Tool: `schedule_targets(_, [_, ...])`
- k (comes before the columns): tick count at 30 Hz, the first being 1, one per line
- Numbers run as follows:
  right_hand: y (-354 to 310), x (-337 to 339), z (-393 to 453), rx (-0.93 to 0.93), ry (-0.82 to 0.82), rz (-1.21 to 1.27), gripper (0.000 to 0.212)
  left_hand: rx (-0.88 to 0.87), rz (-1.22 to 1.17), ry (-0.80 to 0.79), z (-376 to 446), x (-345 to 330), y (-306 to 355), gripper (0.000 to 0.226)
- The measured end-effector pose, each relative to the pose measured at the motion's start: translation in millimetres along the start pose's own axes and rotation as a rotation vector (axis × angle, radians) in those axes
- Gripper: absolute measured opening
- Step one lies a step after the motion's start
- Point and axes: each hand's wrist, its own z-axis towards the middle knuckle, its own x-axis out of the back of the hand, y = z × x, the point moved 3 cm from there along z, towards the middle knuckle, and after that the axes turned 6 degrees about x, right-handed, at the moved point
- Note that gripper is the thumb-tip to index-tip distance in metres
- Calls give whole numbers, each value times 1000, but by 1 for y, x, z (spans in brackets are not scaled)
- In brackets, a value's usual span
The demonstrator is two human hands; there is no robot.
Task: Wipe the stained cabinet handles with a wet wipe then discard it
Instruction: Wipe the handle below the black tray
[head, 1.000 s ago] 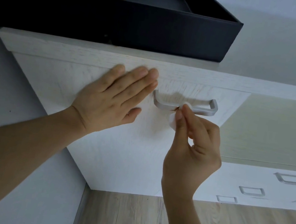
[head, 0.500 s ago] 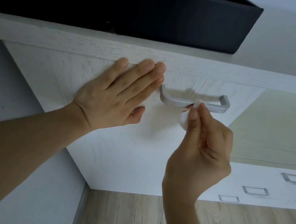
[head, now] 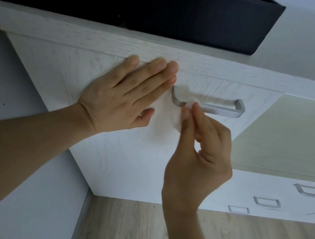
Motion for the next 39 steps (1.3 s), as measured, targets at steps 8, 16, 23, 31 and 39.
schedule_targets(8, [0, -4, 5, -28, -11, -2, 25, 185, -127, -69, -10, 7, -15, 76])
schedule_targets(16, [1, -5, 3, 8, 10, -39, 19, 142, 13, -13, -17, -4, -9, 77])
schedule_targets(23, [5, 0, 5, -31, 38, -30, 24, 148, 28, 17, -18, -5, -6, 76])
schedule_targets(31, [-3, -9, -5, -28, 53, -36, 25, 147, 29, 24, -18, -4, -5, 75])
schedule_targets(39, [0, -7, -1, -71, 97, -66, 21, 156, 37, 37, -18, -4, -5, 75])
